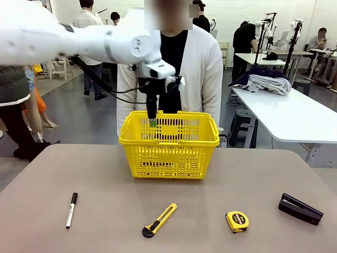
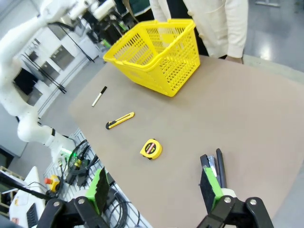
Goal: Place the items the person wants into the basket.
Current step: Pick up the item the person points to and place it in the Market Basket.
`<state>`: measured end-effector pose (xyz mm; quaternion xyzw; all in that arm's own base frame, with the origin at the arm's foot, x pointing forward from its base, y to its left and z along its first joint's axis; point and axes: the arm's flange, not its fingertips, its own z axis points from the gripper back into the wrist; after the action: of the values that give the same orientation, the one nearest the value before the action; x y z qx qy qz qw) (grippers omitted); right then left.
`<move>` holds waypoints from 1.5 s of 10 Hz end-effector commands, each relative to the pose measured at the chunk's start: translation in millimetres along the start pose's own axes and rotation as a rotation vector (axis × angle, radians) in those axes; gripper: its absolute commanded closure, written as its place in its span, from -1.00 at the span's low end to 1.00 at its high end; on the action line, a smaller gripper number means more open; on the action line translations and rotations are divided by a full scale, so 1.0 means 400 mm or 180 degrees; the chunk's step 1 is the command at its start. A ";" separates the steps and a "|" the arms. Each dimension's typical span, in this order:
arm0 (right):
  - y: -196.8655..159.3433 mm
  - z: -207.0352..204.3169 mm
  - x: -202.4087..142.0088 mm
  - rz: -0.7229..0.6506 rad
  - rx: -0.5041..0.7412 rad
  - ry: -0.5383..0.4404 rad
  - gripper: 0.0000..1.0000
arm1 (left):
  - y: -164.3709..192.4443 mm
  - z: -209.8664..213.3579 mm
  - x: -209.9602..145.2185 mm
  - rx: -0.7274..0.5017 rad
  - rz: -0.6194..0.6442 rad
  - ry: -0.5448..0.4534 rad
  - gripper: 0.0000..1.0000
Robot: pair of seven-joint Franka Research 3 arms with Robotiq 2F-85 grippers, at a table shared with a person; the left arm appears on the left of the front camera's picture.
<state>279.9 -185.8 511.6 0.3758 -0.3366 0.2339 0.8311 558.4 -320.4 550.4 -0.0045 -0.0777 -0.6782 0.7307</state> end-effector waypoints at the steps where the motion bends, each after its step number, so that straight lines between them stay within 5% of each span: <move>1: -0.003 0.002 0.004 0.0040 0.0039 -0.0087 -1.00 | -0.184 0.012 -0.158 0.0176 0.0007 -0.0263 -1.00; 4: -0.003 0.002 0.004 0.0040 0.0039 -0.0087 -1.00 | -0.295 0.054 -0.344 0.0398 0.0270 -0.0739 -1.00; 8: -0.003 0.002 0.004 0.0040 0.0039 -0.0087 -1.00 | -0.273 0.029 -0.573 0.0116 0.0650 -0.1210 -1.00; 13: -0.003 0.002 0.004 0.0040 0.0039 -0.0087 -1.00 | -0.205 -0.014 -0.585 -0.0098 0.0655 -0.1025 -1.00; 15: -0.003 0.002 0.004 0.0040 0.0039 -0.0087 -1.00 | -0.241 -0.023 -0.621 -0.0034 0.0752 -0.1102 -1.00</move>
<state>279.9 -186.7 511.3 0.3754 -0.3366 0.2334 0.8314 454.1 -89.4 500.2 -0.1329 -0.1912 -0.5811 0.7798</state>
